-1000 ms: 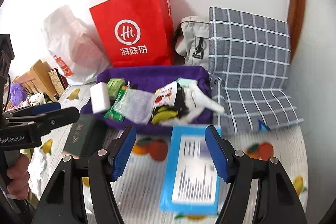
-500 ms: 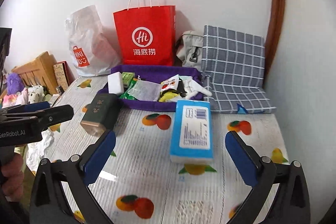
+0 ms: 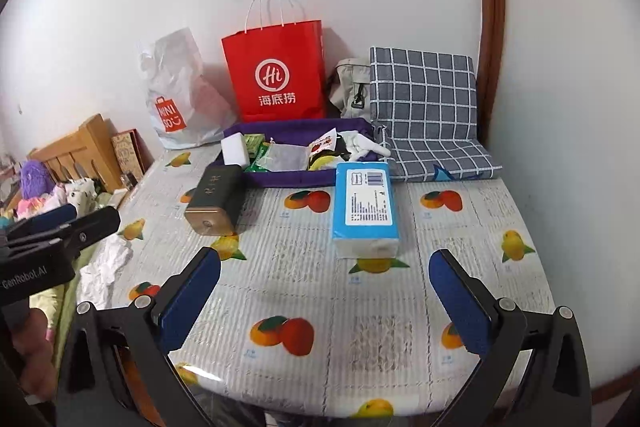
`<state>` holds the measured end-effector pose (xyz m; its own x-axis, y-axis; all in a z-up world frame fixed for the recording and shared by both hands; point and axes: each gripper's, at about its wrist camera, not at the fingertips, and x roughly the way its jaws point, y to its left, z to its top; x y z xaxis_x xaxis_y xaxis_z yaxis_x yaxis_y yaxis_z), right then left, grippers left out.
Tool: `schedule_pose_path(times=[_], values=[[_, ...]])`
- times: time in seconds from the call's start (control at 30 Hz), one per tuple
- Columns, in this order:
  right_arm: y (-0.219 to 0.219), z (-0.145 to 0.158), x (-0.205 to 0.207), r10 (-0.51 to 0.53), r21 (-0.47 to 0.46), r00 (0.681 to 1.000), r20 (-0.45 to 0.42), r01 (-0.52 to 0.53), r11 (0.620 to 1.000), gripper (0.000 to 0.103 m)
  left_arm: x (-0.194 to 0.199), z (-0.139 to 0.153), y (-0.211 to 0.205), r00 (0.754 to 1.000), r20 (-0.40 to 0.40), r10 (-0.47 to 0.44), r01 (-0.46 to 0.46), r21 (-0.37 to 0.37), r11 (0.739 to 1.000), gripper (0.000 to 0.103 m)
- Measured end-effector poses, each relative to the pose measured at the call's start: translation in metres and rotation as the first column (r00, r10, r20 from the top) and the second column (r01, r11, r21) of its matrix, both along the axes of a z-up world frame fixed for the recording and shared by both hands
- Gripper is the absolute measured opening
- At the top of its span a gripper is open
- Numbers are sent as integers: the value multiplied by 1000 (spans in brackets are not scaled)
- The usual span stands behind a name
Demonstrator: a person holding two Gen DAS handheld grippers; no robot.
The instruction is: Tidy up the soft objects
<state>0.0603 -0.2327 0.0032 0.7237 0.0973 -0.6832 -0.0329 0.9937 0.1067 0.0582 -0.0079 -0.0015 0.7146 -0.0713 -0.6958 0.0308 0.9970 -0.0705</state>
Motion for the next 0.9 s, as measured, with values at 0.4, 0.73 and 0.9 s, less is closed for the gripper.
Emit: schedule_pose_path(times=[0.4,0.73,0.9], values=[[1,5,-20,-4,-7,1000,17,4,1000,103,-20,3,-6,1000,17,-17,17,-3,1000,93],[-1,7,-25,-3,-6,1000,21,3,1000,103,-23,4,-7,1000,22,-22,22,-5,1000,93],[-1,8,-26,-2,-6,1000,21,2,1000,103,-25,5,-7,1000,21,-19,19,-4,1000,93]])
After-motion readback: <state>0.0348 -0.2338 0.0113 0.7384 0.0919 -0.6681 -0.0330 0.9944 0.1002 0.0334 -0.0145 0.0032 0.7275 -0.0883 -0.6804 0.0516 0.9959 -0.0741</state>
